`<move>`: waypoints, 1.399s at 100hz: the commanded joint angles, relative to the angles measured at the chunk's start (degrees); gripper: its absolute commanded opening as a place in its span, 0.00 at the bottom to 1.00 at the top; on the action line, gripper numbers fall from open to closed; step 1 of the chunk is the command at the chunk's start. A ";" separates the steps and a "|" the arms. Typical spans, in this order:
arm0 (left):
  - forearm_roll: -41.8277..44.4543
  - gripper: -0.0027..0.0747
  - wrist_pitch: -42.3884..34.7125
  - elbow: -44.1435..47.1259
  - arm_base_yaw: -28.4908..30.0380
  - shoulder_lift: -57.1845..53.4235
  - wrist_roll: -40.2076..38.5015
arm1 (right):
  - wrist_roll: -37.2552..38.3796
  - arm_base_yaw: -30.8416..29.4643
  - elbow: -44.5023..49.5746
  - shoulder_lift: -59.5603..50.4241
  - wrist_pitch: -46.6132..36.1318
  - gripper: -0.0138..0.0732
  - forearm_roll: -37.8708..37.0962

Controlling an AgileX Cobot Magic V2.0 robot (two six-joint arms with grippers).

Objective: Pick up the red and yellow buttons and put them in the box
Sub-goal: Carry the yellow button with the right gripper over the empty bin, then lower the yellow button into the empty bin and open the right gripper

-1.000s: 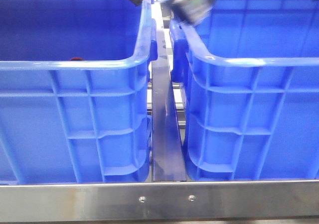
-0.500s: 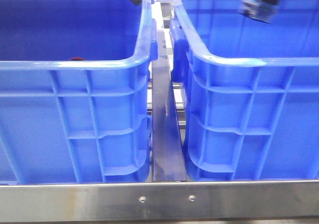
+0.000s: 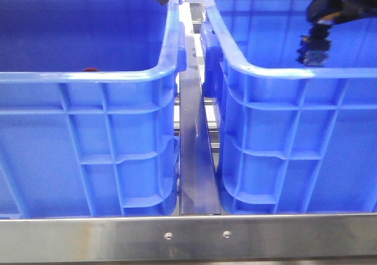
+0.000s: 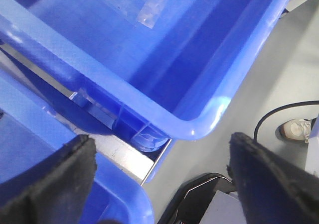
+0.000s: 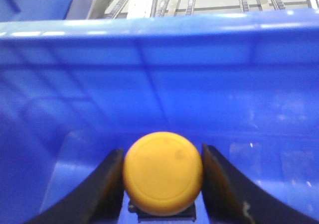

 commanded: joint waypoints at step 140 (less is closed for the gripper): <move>-1.03 0.70 -4.23 -1.93 -0.49 -1.64 -0.05 | -0.91 -0.17 -1.33 -4.56 -5.53 0.81 0.90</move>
